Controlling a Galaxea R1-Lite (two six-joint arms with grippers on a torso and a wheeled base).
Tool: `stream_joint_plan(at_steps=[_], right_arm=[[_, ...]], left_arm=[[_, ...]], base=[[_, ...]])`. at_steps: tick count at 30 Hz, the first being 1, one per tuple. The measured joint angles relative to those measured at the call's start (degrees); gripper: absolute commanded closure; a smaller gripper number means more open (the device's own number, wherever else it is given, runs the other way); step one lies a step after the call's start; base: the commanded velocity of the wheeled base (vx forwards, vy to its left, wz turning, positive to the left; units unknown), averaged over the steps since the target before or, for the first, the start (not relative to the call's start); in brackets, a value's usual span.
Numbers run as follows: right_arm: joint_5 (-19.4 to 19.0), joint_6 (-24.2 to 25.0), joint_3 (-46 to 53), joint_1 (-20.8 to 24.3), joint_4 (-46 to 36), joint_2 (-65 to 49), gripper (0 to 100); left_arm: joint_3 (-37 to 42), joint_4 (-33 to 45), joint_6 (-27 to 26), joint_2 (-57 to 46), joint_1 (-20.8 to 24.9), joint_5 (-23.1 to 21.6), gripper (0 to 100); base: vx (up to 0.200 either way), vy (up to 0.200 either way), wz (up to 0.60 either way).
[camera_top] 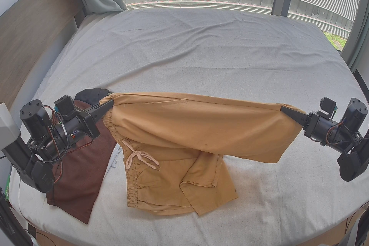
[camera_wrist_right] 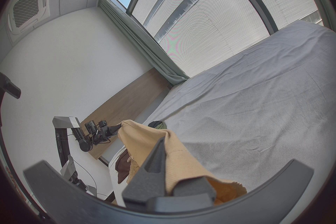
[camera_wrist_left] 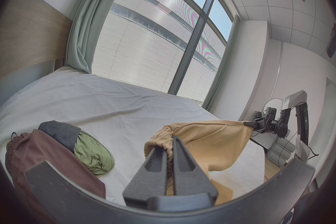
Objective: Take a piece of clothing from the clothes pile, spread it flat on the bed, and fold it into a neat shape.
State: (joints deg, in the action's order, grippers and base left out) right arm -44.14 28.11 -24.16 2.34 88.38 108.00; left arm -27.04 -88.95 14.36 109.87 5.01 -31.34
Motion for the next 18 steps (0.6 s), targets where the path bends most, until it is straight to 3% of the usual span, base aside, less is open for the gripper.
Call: stream_joint_plan(at_steps=[18], right_arm=[[0.02, 1.15, -5.16, 0.74, -0.09, 2.28, 100]], left_arm=[[-0.22, 0.02, 0.52, 0.4, -0.59, 0.3, 100]], base=[[0.0, 0.0, 0.0]])
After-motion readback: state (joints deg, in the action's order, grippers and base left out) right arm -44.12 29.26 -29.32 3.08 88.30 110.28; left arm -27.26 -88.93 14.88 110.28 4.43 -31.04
